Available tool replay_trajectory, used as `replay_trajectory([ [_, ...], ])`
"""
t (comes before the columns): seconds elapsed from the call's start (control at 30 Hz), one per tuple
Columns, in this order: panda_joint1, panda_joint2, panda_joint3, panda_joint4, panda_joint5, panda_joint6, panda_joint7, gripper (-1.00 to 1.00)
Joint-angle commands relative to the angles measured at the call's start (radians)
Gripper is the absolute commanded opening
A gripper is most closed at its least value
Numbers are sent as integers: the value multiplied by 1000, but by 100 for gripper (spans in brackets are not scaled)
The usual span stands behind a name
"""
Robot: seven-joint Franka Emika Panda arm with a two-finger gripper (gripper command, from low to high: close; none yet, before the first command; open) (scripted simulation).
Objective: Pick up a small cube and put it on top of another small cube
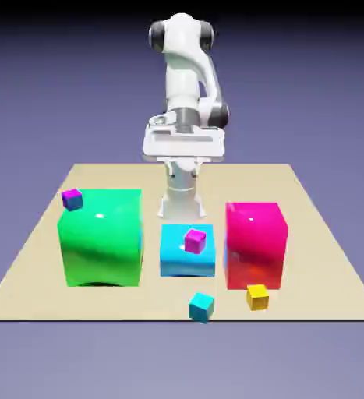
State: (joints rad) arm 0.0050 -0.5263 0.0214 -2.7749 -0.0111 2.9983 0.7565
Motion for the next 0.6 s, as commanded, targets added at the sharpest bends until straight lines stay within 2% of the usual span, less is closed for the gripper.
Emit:
replay_trajectory([
  [0.0,-6,36,18,29,-9,-32,13,0],
  [0.57,-104,652,319,524,-165,-577,231,0],
])
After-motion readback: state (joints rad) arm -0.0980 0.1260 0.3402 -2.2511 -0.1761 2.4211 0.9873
